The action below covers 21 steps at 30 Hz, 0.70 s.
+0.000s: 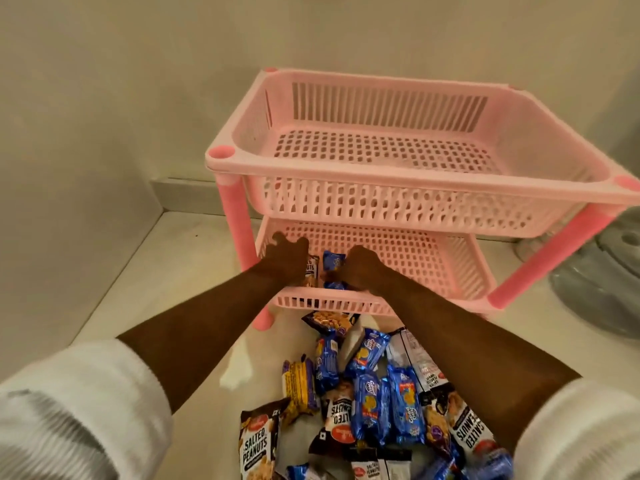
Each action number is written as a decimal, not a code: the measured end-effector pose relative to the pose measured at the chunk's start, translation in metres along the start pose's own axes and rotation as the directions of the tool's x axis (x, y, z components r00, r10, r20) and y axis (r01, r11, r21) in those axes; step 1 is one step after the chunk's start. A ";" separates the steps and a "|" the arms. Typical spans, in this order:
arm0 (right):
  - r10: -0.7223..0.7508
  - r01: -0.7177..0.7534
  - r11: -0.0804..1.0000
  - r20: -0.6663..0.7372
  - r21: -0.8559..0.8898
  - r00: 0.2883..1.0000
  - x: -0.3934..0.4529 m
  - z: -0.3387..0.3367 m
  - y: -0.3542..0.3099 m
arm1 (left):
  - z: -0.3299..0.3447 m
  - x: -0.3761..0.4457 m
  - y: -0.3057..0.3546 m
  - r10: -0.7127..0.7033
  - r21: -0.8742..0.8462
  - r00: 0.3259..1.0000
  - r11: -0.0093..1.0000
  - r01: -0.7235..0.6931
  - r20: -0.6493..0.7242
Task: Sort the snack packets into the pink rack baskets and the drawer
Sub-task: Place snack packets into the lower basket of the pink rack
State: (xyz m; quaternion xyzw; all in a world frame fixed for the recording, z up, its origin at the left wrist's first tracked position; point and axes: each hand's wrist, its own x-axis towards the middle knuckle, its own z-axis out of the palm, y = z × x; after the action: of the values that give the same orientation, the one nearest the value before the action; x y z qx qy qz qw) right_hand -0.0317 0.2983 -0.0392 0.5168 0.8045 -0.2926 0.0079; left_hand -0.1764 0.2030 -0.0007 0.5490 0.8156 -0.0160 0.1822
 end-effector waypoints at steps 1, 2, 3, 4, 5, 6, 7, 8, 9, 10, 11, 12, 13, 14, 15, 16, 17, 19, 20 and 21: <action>-0.011 0.011 1.000 0.029 -0.009 1.000 0.002 0.000 0.000 | 0.001 0.001 0.002 0.014 0.058 0.998 0.998 -0.010 -0.059; -0.015 0.015 1.000 0.054 0.002 0.998 0.003 0.000 0.000 | 0.004 0.003 0.004 0.051 0.109 0.993 0.993 -0.039 -0.110; -0.016 0.014 1.000 0.070 0.025 0.997 0.005 0.000 0.000 | 0.008 0.005 0.005 0.104 0.140 0.985 0.986 -0.085 -0.140; -0.010 0.006 0.999 0.078 0.048 0.997 0.007 0.000 0.001 | 0.012 0.008 0.005 0.160 0.156 0.977 0.978 -0.137 -0.141; -0.002 -0.002 0.999 0.076 0.054 0.997 0.008 0.000 0.001 | 0.015 0.010 0.004 0.193 0.152 0.973 0.973 -0.173 -0.129; 0.009 -0.012 0.999 0.068 0.045 0.998 0.009 0.001 0.001 | 0.016 0.011 0.002 0.197 0.131 0.974 0.975 -0.182 -0.115; 0.019 -0.020 0.999 0.058 0.026 0.998 0.009 0.002 0.001 | 0.016 0.013 0.000 0.190 0.113 0.976 0.978 -0.178 -0.105; 0.029 -0.030 0.999 0.051 0.019 0.998 0.009 0.003 0.000 | 0.016 0.015 -0.002 0.186 0.098 0.977 0.980 -0.176 -0.103; 0.038 -0.039 0.999 0.051 0.025 0.998 0.008 0.004 0.000 | 0.016 0.016 -0.003 0.183 0.086 0.979 0.981 -0.175 -0.094; 0.043 -0.045 0.998 0.056 0.040 0.998 0.009 0.005 0.000 | 0.015 0.018 -0.005 0.176 0.075 0.981 0.982 -0.171 -0.079; 0.044 -0.048 0.997 0.061 0.055 0.997 0.009 0.005 0.001 | 0.015 0.019 -0.005 0.166 0.062 0.984 0.985 -0.162 -0.063; 0.048 -0.052 0.997 0.071 0.064 0.996 0.010 0.005 0.002 | 0.016 0.021 -0.006 0.160 0.054 0.986 0.986 -0.157 -0.049; 0.053 -0.059 0.996 0.085 0.066 0.995 0.011 0.005 0.002 | 0.017 0.021 -0.006 0.161 0.053 0.986 0.986 -0.159 -0.042; 0.061 -0.067 0.996 0.099 0.057 0.993 0.012 0.005 0.003 | 0.019 0.022 -0.005 0.166 0.057 0.985 0.985 -0.164 -0.039; 0.064 -0.068 0.997 0.102 0.033 0.993 0.012 0.004 0.002 | 0.020 0.022 -0.005 0.171 0.066 0.984 0.984 -0.168 -0.042; 0.064 -0.064 0.998 0.092 0.000 0.994 0.011 0.004 0.002 | 0.021 0.022 -0.004 0.174 0.076 0.984 0.982 -0.170 -0.047; 0.060 -0.058 0.998 0.073 -0.032 0.996 0.008 0.003 0.000 | 0.021 0.022 -0.003 0.178 0.086 0.982 0.981 -0.173 -0.057; 0.045 -0.043 0.996 0.021 -0.073 0.999 0.001 0.000 -0.001 | 0.021 0.019 -0.004 0.191 0.103 0.978 0.978 -0.182 -0.083; 0.031 -0.031 0.996 -0.007 -0.084 0.999 -0.003 -0.003 0.000 | 0.020 0.017 -0.006 0.204 0.113 0.974 0.975 -0.193 -0.095; 0.016 -0.019 0.996 -0.031 -0.086 0.999 -0.009 -0.007 0.001 | 0.018 0.014 -0.006 0.217 0.123 0.970 0.971 -0.204 -0.105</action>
State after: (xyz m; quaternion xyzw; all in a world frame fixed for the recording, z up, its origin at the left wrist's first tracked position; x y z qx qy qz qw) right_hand -0.0251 0.2944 -0.0313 0.5274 0.8119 -0.2496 0.0206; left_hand -0.1810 0.2091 -0.0229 0.6419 0.7598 -0.0096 0.1034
